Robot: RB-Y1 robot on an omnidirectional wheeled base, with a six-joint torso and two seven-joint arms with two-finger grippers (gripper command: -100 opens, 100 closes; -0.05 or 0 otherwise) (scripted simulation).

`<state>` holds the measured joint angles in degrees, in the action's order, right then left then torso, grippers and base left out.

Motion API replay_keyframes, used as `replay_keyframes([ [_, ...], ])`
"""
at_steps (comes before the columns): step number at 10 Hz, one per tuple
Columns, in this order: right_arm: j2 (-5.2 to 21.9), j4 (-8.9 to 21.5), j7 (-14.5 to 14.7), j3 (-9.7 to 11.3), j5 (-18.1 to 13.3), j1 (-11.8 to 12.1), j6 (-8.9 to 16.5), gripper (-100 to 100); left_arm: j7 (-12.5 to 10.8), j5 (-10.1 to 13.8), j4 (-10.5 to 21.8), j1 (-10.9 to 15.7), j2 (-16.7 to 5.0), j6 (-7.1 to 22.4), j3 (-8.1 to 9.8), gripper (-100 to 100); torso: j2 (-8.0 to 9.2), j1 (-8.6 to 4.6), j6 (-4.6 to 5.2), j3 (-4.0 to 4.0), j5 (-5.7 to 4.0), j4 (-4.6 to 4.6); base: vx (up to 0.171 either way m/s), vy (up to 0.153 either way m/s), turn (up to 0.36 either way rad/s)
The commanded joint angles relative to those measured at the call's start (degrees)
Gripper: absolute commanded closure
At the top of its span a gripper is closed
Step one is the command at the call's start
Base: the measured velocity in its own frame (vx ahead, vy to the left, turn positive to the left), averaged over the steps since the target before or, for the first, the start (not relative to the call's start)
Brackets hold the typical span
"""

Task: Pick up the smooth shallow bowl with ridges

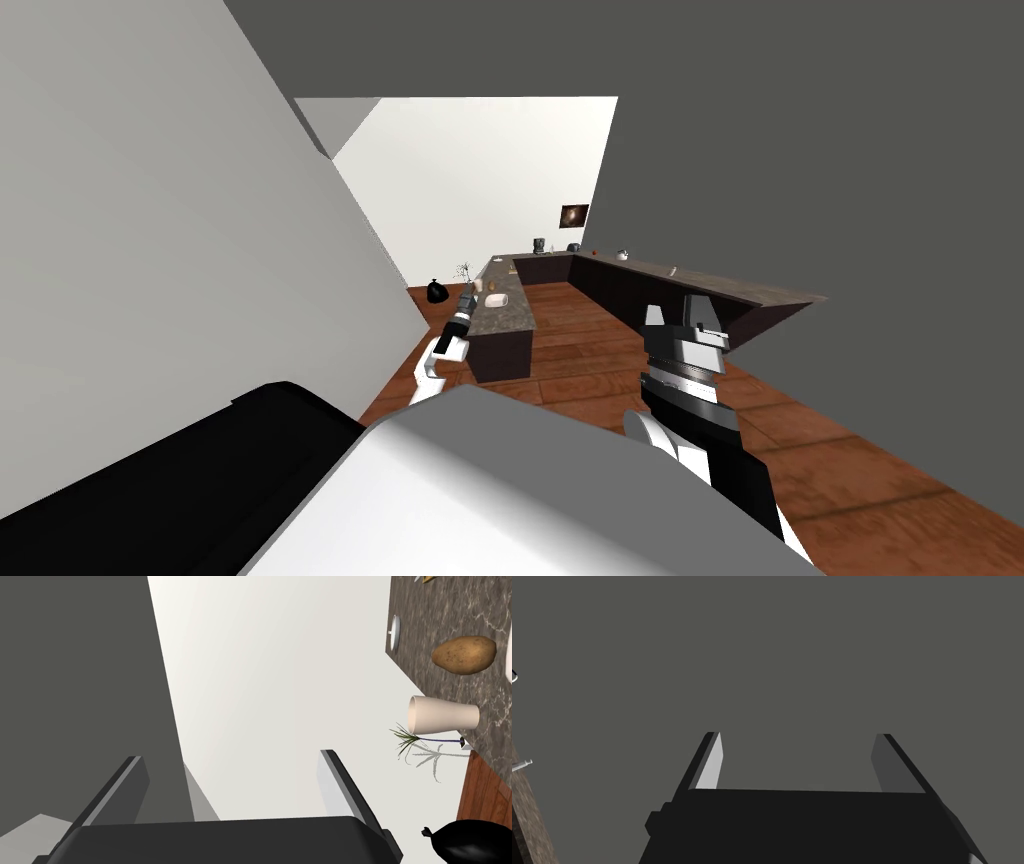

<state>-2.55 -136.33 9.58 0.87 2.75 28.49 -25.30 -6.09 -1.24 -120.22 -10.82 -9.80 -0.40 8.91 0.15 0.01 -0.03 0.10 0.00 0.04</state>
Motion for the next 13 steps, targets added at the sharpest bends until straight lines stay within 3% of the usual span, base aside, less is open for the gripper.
replay_keyframes([
  [1, 0.0, 0.0, 0.0, 0.0, 0.0, 0.0, 0.0, 0, -0.3, -0.5, 1.9, 2.0, -0.2, 2.9, 0.93, -100, 0.00, 0.00, 0.00, 0.00, 0.00, 0.00, -0.041, -0.023, -0.111],
  [13, 0.0, 0.0, 0.0, 0.0, 0.0, 0.0, 0.0, 0, -1.1, -2.6, 9.5, 10.6, 0.3, 21.9, 4.74, -100, -0.19, 0.08, -0.01, -0.11, 0.02, -0.04, -0.005, -0.012, -0.057],
])
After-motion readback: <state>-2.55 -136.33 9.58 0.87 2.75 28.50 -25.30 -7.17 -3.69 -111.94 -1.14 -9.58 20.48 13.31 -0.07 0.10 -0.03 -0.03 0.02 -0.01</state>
